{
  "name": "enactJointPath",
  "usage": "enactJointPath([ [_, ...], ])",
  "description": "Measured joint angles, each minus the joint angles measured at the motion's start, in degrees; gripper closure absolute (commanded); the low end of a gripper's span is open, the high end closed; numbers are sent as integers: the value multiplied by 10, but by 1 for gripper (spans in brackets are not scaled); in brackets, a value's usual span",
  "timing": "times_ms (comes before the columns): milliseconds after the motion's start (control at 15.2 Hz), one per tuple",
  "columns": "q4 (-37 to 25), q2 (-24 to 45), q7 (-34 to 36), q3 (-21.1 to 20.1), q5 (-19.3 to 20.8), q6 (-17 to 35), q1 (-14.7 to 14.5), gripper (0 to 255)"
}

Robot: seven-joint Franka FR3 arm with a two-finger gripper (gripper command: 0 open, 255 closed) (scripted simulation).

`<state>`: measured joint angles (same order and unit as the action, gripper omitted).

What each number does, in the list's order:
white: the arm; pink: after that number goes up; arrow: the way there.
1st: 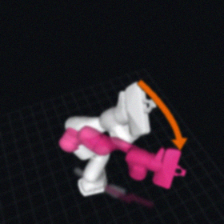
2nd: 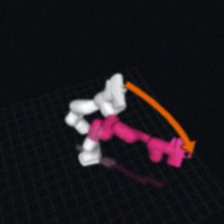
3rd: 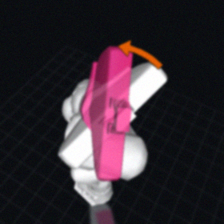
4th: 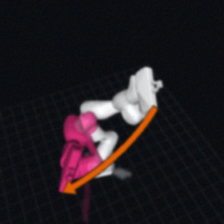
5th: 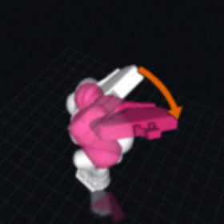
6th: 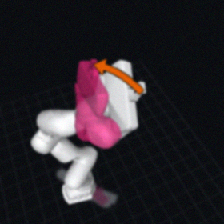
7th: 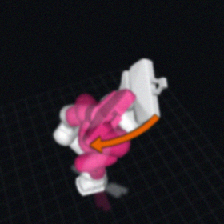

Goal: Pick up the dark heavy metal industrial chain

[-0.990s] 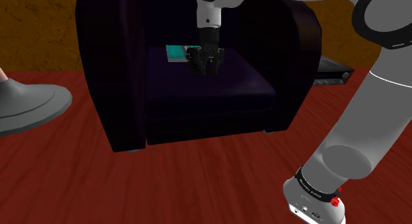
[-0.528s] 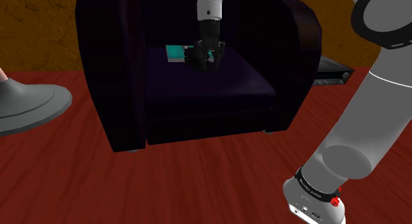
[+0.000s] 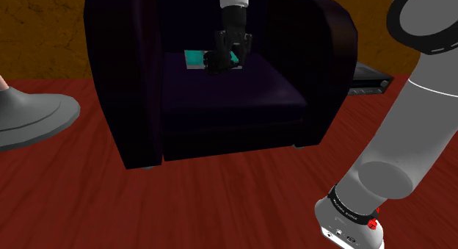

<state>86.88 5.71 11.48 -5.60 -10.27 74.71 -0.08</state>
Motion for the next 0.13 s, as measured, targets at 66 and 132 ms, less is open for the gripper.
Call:
enactJointPath([
  [66,-10,2,1,0,0,-8,0,255],
  [132,-16,3,2,0,0,-13,0,255],
])
